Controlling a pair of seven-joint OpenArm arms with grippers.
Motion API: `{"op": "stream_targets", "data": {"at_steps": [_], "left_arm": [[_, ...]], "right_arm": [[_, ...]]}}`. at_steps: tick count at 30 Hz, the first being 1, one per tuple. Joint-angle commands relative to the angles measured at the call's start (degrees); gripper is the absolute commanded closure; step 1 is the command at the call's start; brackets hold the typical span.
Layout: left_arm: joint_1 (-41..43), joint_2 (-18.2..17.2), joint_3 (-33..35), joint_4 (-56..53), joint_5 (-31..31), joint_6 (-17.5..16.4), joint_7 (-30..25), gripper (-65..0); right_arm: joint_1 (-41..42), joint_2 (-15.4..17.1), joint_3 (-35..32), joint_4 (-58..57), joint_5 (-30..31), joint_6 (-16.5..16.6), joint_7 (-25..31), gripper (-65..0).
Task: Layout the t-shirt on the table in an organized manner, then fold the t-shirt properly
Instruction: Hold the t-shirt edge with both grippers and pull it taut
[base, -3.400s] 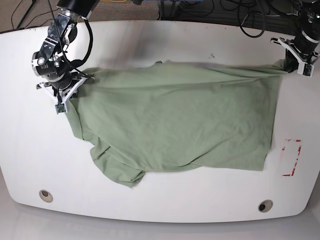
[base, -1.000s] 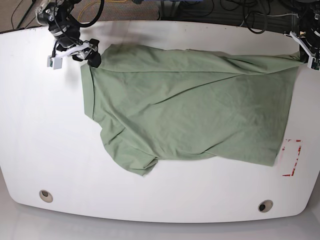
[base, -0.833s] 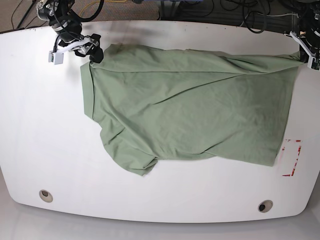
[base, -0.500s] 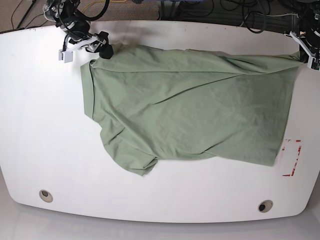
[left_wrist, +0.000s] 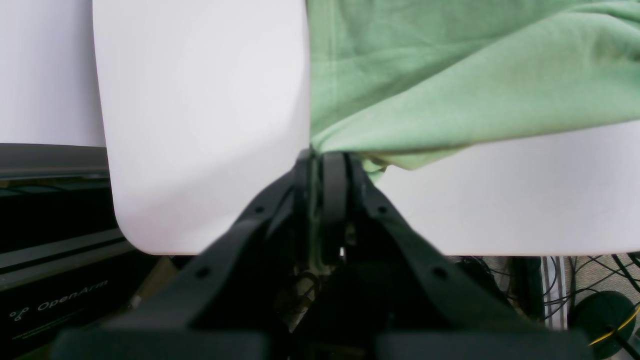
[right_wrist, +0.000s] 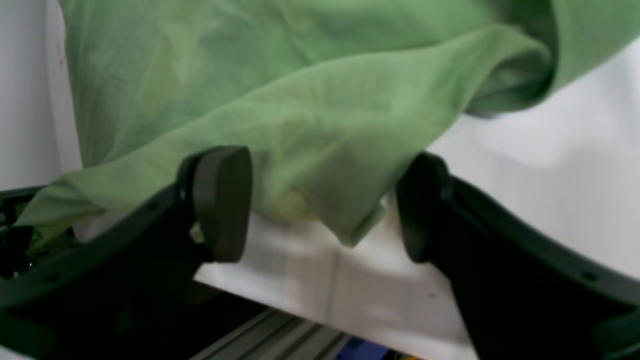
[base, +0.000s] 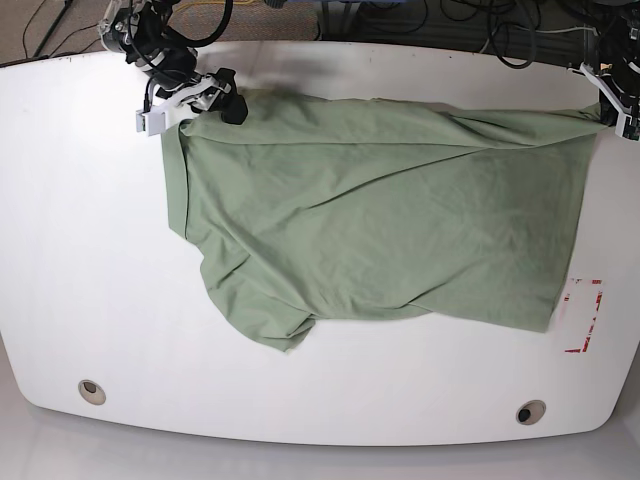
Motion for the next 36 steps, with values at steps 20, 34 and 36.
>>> {"op": "stream_targets", "data": {"at_steps": [20, 34, 36], "left_arm": [[0.24, -0.75, -0.32, 0.94, -0.31, 0.36, -1.02, 0.0], [0.24, -0.83, -0.67, 1.12, -0.75, 0.36, -1.02, 0.0], [-0.2, -0.83, -0.67, 1.64, -0.84, 0.36, -1.11, 0.0]], "right_arm": [[0.99, 0.68, -0.06, -2.93, 1.43, 0.57, 0.64, -0.2], [-5.86, 2.17, 0.21, 7.44, 5.3, 4.0, 0.55, 0.0], [-6.48, 3.23, 0.29, 7.53, 6.8, 4.09, 0.55, 0.0]]}}
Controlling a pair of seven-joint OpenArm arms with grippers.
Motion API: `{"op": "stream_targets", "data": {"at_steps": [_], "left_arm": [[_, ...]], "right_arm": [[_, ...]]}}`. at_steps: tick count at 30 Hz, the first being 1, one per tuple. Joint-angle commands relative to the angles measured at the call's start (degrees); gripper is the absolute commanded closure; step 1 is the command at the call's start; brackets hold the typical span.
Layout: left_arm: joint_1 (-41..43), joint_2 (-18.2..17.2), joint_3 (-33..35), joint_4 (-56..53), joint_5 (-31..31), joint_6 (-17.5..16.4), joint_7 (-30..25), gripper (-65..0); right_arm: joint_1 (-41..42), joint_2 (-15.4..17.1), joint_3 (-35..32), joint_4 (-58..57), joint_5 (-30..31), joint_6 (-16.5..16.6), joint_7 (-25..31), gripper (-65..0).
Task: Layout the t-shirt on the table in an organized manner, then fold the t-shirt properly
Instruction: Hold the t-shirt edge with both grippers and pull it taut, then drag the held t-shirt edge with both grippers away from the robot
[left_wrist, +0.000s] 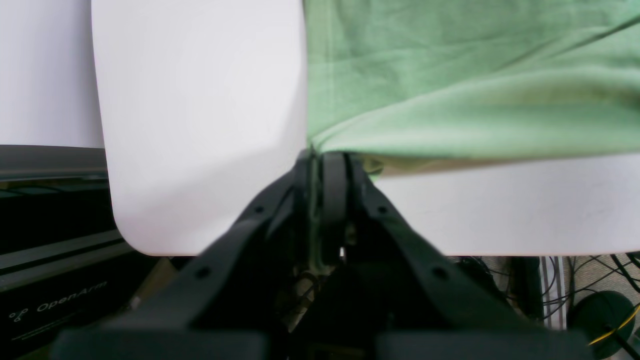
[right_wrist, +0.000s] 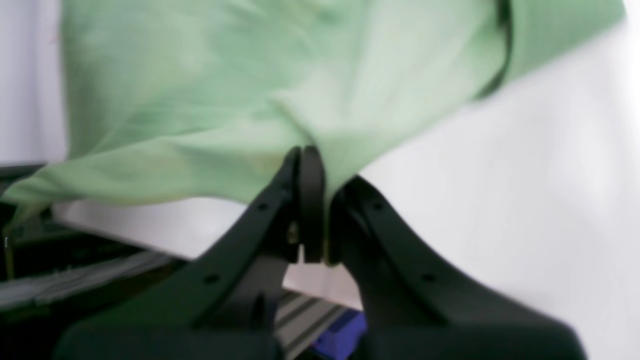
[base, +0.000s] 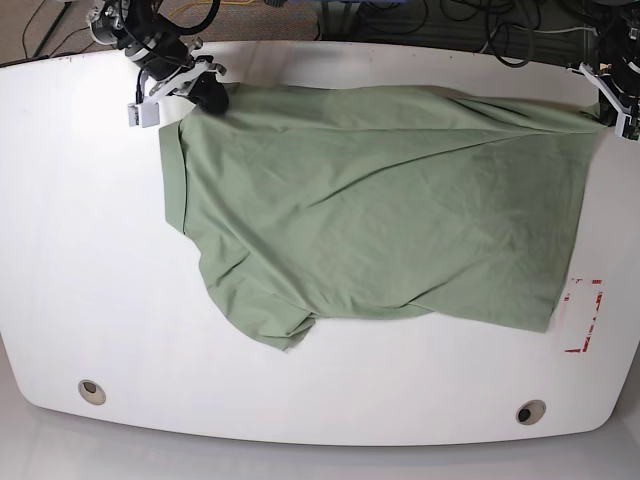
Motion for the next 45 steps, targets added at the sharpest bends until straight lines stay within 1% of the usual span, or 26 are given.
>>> {"op": "stream_targets", "data": {"at_steps": [1, 4, 7, 9, 14, 18, 23, 30, 34, 40, 45], "left_arm": [[-0.62, -0.86, -0.67, 1.64, -0.67, 0.36, -1.11, 0.0], [-2.64, -0.68, -0.76, 2.0, -0.67, 0.36, -1.11, 0.0], [-5.45, -0.68, -0.49, 1.91, -0.67, 0.36, -1.02, 0.0], [-7.92, -0.59, -0.41, 1.91, -0.58, 0.36, -1.02, 0.0], [-14.68, 1.78, 1.97, 2.08, -0.23, 0.36, -0.94, 0.0], [-19.96, 1.96, 3.37, 2.08, -0.14, 0.36, -0.94, 0.0], [-26.46, 2.05, 6.8, 2.08, -0.14, 0.36, -0.94, 0.0], [-32.79, 2.05, 10.32, 1.82, -0.05, 0.36, -0.94, 0.0], [-35.78, 1.96, 13.4, 1.91, -0.05, 0.36, -0.94, 0.0], [-39.48, 1.87, 17.0, 1.82, -0.05, 3.22, -0.94, 0.0], [-42.38, 1.87, 19.9, 1.73, 0.04, 4.89, -0.94, 0.0]], "right_arm": [[-1.17, 2.03, 0.29, 1.08, 2.27, 0.55, 0.69, 0.0], [-1.34, 3.87, 0.38, 1.08, 4.3, 0.63, 0.95, 0.0], [-0.91, 4.67, 0.38, 1.08, 5.18, 0.63, 1.04, 0.0], [0.06, 5.63, 0.38, 1.08, 5.26, 0.63, 1.04, 0.0], [3.49, 7.65, 0.38, 0.99, 4.82, 0.63, 1.04, 0.0], [6.92, 9.15, 0.38, 0.91, 4.3, 0.46, 1.04, 0.0], [12.46, 11.61, 0.38, 0.91, -1.15, 0.72, 1.04, 0.0], [18.96, 15.04, 0.03, 0.82, -5.37, 0.72, 1.04, 0.0], [23.62, 17.15, -0.06, 0.11, -8.98, 0.72, 1.04, 0.0], [28.81, 20.49, -0.23, -1.56, -11.79, 0.81, 1.65, 0.0], [32.85, 24.09, -3.49, -4.46, -14.43, 0.81, 3.94, 0.0]]}}
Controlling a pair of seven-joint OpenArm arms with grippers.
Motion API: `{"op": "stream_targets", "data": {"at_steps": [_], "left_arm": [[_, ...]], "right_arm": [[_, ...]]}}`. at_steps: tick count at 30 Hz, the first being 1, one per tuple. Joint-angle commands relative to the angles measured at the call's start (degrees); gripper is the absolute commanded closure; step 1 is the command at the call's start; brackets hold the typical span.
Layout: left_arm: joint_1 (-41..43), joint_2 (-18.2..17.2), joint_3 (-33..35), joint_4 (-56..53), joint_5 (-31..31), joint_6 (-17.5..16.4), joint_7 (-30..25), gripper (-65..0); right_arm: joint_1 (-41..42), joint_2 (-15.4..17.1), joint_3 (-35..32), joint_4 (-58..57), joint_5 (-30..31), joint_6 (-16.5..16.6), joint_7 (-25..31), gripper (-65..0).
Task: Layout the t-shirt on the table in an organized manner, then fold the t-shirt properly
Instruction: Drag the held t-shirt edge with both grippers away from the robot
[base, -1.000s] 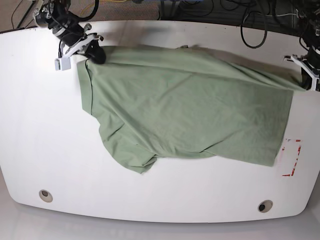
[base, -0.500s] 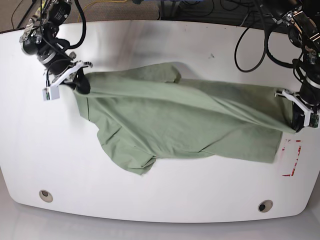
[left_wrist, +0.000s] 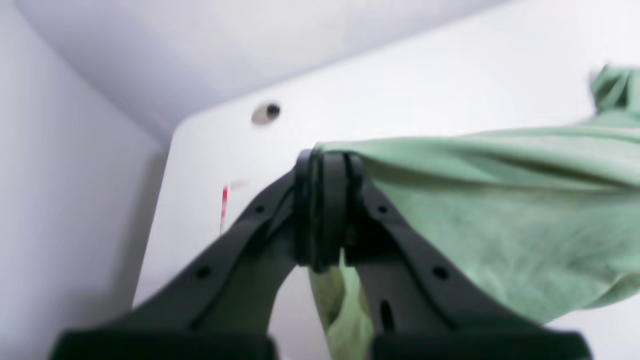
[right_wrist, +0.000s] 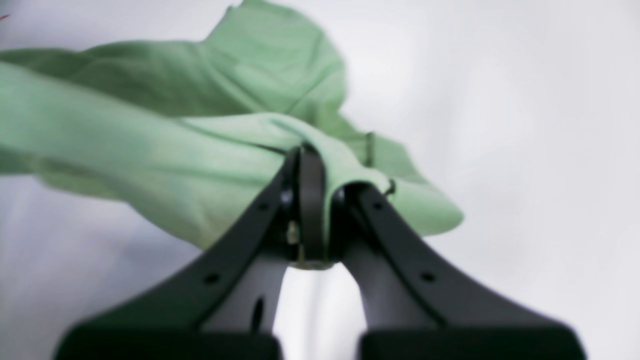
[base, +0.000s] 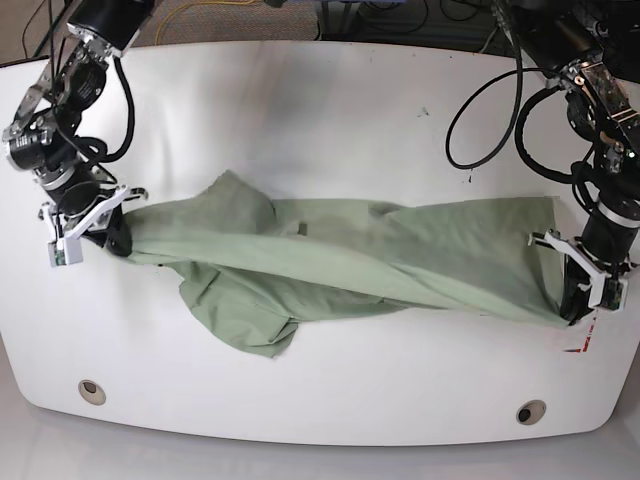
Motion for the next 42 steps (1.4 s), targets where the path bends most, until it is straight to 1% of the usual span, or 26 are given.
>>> {"op": "stream_targets", "data": {"at_steps": [1, 3, 10, 15, 17, 20, 21, 23, 24, 27, 30, 32, 37, 42], "left_arm": [[-2.62, -0.78, 0.93, 0.75, -0.53, 1.35, -1.64, 0.0], [-3.94, -0.69, 1.9, 0.75, 0.79, 1.87, -1.64, 0.0], [-9.04, -0.42, 5.86, 0.75, 6.76, 1.79, -1.64, 0.0], [-15.11, -0.34, 6.65, 1.1, 8.43, 1.87, -0.67, 0.0], [-18.36, -0.34, 6.65, 1.1, 8.96, 1.87, 1.27, 0.0], [-26.01, -0.69, 6.29, 1.1, 9.31, 1.87, 6.72, 0.0], [-26.97, -0.78, 6.29, 1.1, 9.4, 1.87, 7.42, 0.0], [-32.78, -1.3, 6.21, 0.84, 9.49, 1.87, 10.67, 0.0], [-34.53, -1.74, 6.12, 0.75, 9.49, 1.87, 11.55, 0.0], [-41.22, -2.8, 6.29, 0.66, 9.31, 1.87, 14.45, 0.0], [-47.02, -2.8, 6.29, 0.22, 9.49, 1.87, 15.95, 0.0], [-50.36, -2.62, 6.47, -0.48, 9.49, 1.87, 16.3, 0.0], [-58.45, -2.71, 9.72, -4.0, 9.58, 1.87, 16.74, 0.0], [-65.92, -2.62, 10.43, -9.36, 9.31, 1.87, 16.83, 0.0]], "right_arm": [[3.15, 3.27, -1.59, -1.07, 0.34, 0.18, 2.17, 0.0], [5.26, 4.68, -2.64, -2.66, -0.01, 0.18, 2.61, 0.0], [13.26, 8.02, -4.93, -7.58, -0.27, 0.18, 2.61, 0.0], [21.26, 11.01, -8.27, -11.62, -0.27, 0.18, 2.61, 0.0], [24.61, 12.15, -10.12, -13.47, -0.27, 0.18, 2.61, 0.0], [31.29, 14.87, -13.72, -16.63, -0.27, 0.18, 2.61, 0.0], [32.25, 15.4, -14.16, -17.16, -0.18, 0.18, 2.61, 0.0], [37.79, 17.07, -16.36, -20.41, 0.08, 0.18, 2.61, 0.0], [39.55, 17.34, -17.24, -21.56, 0.17, 0.26, 2.61, 0.0], [47.99, 17.86, -21.28, -25.51, -0.27, 1.93, 2.61, 0.0], [55.46, 19.01, -24.88, -28.94, -0.36, 2.55, 2.61, 0.0], [60.3, 19.71, -27.35, -31.23, -0.36, 2.55, 2.61, 0.0], [71.73, 20.24, -32.8, -35.89, -0.18, 2.81, 2.61, 0.0], [80.08, 20.32, -36.14, -38.61, -0.27, 2.9, 2.61, 0.0]]}}
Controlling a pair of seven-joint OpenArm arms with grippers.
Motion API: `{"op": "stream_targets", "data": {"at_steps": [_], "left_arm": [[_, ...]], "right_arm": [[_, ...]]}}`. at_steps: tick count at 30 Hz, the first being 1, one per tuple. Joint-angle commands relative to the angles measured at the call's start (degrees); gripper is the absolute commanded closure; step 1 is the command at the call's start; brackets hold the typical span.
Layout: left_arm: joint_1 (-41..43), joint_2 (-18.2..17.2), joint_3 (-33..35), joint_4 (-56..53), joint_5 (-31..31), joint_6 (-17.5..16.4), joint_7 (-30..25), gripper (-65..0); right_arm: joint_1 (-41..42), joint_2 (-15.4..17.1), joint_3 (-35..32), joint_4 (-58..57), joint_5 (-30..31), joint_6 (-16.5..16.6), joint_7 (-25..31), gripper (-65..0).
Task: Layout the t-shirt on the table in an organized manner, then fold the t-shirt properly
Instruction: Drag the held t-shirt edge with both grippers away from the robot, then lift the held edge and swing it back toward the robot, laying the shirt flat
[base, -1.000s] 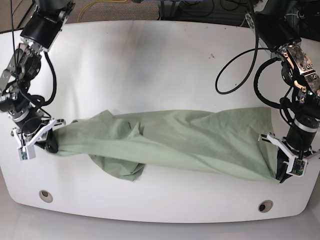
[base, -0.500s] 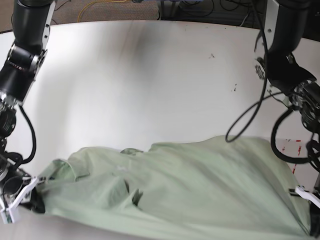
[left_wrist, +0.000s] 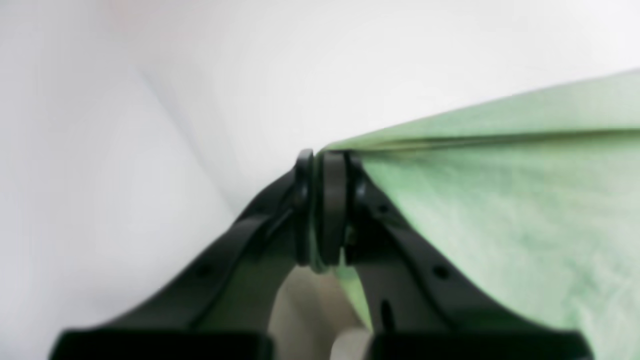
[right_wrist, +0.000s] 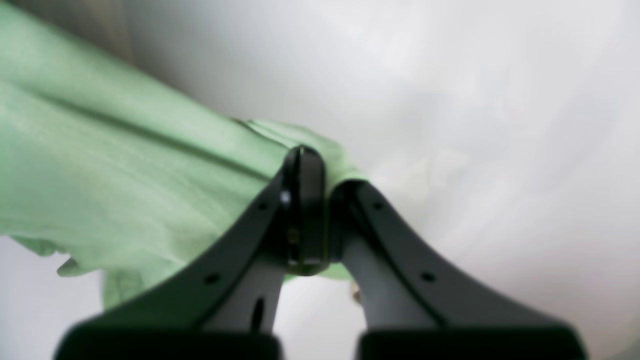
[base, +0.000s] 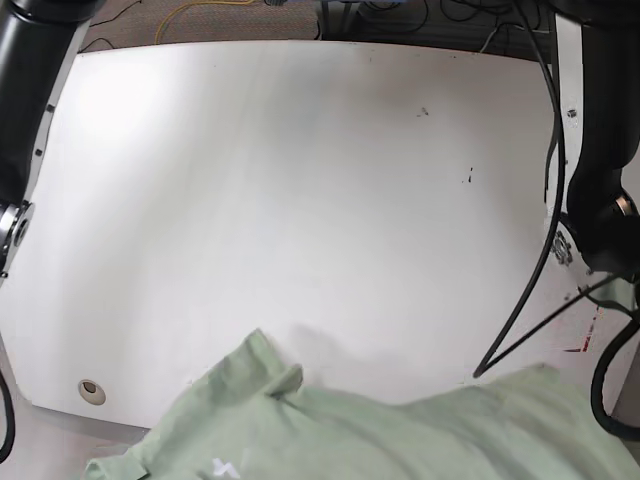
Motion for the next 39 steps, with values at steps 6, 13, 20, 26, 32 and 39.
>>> {"op": "stream_targets", "data": {"at_steps": [6, 13, 20, 26, 32, 39], "left_arm": [[-10.24, -0.02, -0.06, -7.65, 0.05, 0.45, -1.36, 0.0], [-7.42, 2.0, -0.06, -6.24, -0.04, 0.28, -0.48, 0.0], [4.36, 2.27, -0.06, 0.18, -0.04, 0.19, 1.45, 0.0], [18.07, 2.35, -0.24, 5.19, -0.22, 0.1, 1.63, 0.0], [32.58, 2.35, -2.35, 8.18, -0.22, 0.01, 1.37, 0.0], [47.96, 2.35, -6.31, 8.97, -0.22, -4.86, 1.1, 0.0]], "right_arm": [[10.58, 3.2, -4.58, -0.36, 0.21, -0.46, 0.99, 0.0], [10.85, 5.84, -4.4, 0.43, 0.48, 0.24, -2.79, 0.0], [-2.08, 10.59, 0.52, 5.88, 6.19, 1.21, -4.28, 0.0], [-22.56, 11.99, 12.74, 11.59, 9.71, 1.12, -5.43, 0.0], [-45.59, 7.6, 25.93, 17.31, 9.71, 1.47, -5.43, 0.0], [-65.29, -1.55, 33.84, 22.14, 9.44, 1.47, -5.25, 0.0]]}}
